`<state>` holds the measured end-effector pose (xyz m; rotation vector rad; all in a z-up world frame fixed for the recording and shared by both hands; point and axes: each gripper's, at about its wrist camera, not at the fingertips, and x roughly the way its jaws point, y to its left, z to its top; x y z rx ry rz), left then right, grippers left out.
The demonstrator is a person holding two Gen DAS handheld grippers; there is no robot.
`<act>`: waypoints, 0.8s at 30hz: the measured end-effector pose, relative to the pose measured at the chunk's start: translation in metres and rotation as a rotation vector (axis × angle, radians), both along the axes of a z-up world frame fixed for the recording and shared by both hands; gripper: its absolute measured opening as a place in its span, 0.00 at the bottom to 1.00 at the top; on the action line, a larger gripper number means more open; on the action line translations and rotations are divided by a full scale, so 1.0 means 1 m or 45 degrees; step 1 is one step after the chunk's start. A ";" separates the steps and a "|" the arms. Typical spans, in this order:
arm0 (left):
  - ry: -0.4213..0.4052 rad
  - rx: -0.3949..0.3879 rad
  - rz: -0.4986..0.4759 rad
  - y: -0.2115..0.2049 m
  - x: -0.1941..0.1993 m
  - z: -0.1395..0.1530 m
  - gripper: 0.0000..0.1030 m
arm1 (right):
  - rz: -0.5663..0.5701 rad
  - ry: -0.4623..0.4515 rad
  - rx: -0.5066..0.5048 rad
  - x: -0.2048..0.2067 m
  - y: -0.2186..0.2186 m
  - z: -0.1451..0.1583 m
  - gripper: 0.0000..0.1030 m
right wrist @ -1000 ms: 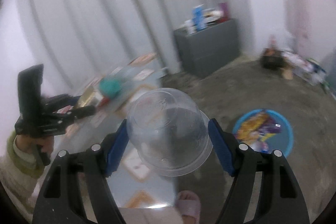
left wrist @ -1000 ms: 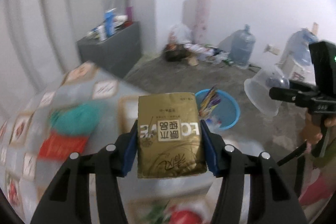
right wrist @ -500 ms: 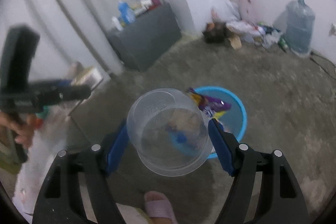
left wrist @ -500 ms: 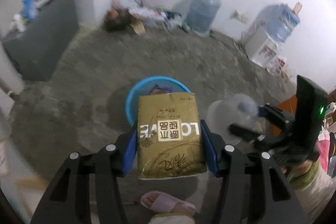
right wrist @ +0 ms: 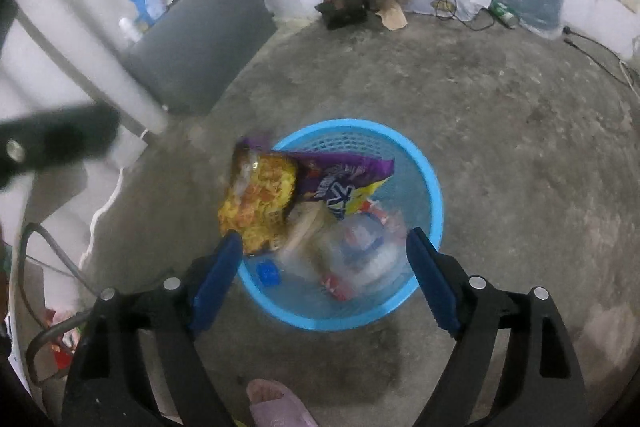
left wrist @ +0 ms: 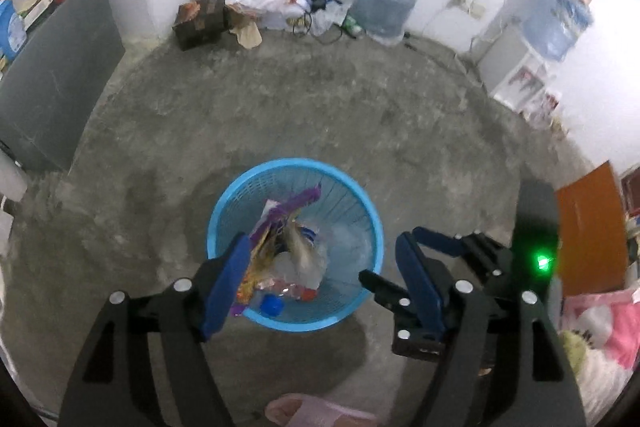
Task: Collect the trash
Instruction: 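Bring both tools back over the table toward the red packet and teal bag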
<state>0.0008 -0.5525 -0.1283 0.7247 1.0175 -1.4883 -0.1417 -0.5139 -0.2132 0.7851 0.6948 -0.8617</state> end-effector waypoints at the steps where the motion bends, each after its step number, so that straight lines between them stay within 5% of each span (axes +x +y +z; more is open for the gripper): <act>1: -0.001 -0.018 -0.005 0.003 0.000 0.006 0.71 | 0.000 -0.011 -0.007 -0.004 0.004 0.004 0.78; 13: -0.053 -0.240 -0.001 0.074 0.004 0.082 0.71 | 0.027 -0.114 -0.150 -0.035 0.050 0.056 0.78; 19: -0.098 -0.390 0.018 0.164 0.020 0.123 0.71 | 0.188 -0.136 -0.266 -0.027 0.085 0.097 0.78; 24: -0.118 -0.492 0.196 0.274 0.070 0.148 0.71 | 0.384 -0.147 -0.389 0.001 0.111 0.133 0.77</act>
